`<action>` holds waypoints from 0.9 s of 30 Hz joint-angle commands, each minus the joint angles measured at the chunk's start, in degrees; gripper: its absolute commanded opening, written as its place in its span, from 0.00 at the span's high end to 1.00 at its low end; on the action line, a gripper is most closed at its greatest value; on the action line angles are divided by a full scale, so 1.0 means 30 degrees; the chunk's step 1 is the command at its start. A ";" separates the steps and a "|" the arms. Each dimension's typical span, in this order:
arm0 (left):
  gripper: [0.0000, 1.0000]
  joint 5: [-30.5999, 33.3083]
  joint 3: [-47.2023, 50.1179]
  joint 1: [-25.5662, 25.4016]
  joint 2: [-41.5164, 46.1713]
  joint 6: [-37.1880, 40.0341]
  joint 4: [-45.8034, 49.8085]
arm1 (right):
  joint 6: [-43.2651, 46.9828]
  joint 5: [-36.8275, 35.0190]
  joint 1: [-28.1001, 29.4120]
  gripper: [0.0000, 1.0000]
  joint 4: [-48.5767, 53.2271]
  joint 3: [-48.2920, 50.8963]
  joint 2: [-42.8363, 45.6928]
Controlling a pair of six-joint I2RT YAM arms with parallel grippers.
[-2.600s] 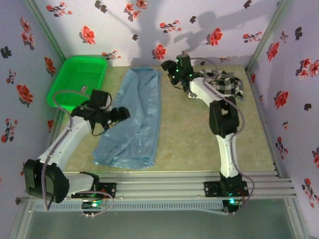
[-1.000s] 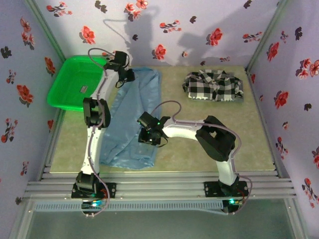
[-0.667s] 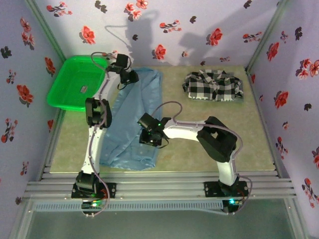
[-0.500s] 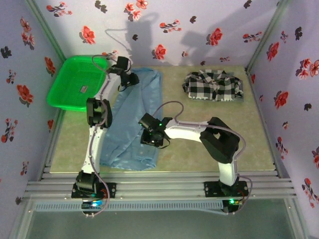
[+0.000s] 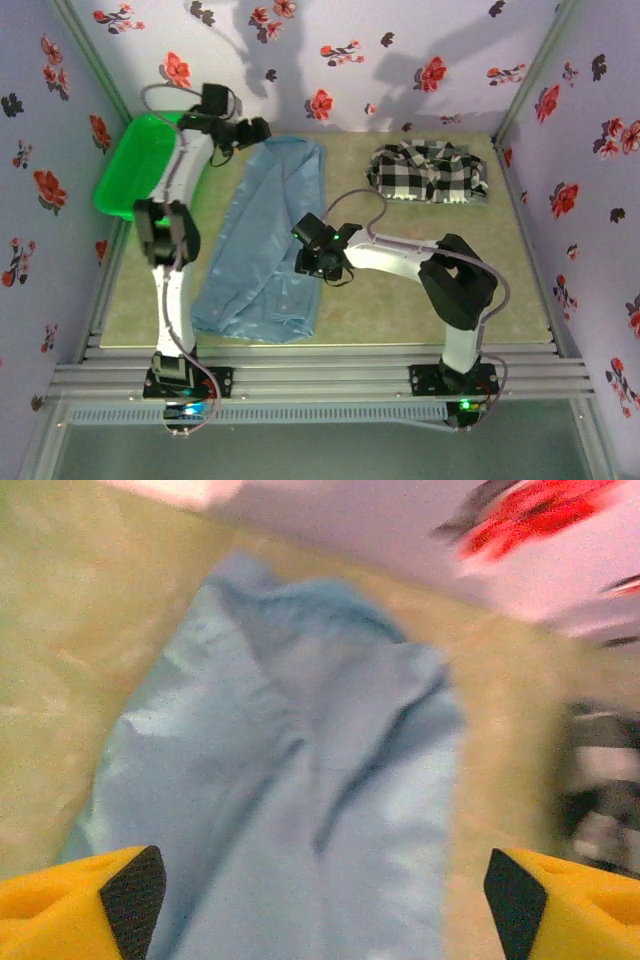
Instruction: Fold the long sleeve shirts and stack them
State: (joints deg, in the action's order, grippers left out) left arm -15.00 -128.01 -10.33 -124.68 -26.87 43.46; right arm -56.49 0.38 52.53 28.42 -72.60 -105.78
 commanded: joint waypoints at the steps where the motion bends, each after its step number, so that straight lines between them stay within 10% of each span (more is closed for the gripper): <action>1: 0.11 0.0771 0.3246 0.0115 0.6376 0.0546 0.0514 | 0.0851 0.0488 0.0373 0.44 -0.0481 -0.1214 0.0364; 13: 0.05 0.2819 1.7782 0.0370 1.8939 -0.0538 0.6100 | -0.1268 0.0716 0.1081 0.47 -0.0854 -0.1662 -0.3006; 27: 0.04 0.1391 2.3680 -0.0013 2.3256 -0.3500 0.7002 | 0.0124 -0.1426 -0.1608 0.40 -0.0454 -0.0785 -0.2549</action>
State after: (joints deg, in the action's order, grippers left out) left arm -9.02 -59.27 -9.76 -55.61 -33.98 63.68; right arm -58.41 -1.39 48.56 25.08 -76.79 -114.21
